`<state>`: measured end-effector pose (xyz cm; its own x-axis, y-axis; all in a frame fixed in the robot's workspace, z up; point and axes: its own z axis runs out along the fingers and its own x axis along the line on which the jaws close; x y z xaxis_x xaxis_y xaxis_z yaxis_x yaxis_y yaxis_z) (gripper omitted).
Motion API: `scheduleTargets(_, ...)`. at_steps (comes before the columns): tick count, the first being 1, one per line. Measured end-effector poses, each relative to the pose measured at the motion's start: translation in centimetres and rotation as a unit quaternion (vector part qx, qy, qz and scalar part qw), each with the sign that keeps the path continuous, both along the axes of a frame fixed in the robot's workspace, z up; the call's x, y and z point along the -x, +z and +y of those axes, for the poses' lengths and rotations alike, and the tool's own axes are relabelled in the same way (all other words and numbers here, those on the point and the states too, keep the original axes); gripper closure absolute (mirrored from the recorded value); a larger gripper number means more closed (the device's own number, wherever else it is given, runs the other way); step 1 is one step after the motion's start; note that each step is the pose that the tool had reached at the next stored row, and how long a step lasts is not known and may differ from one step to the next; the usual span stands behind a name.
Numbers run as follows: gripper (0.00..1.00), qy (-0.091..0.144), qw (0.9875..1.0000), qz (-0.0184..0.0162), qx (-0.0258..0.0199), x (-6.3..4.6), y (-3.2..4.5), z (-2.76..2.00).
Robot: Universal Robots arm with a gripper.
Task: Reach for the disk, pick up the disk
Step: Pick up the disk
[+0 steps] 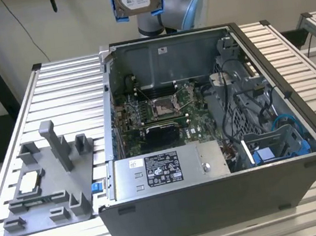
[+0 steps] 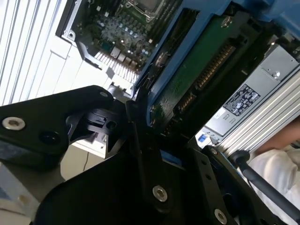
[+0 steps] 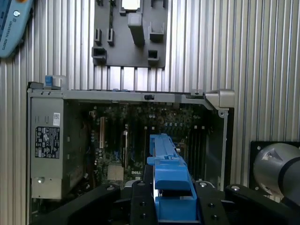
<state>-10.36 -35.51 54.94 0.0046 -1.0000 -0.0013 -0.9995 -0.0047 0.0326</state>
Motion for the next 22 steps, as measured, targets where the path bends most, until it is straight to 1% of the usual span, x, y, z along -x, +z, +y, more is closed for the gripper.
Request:
scheduleTargets(16,1.00,0.000,1.0000,0.0000,-0.0001,-5.5,0.00,0.00)
scheduleTargets(22,1.00,0.000,1.0000,0.0000,0.0000,-7.8,0.00,0.00)
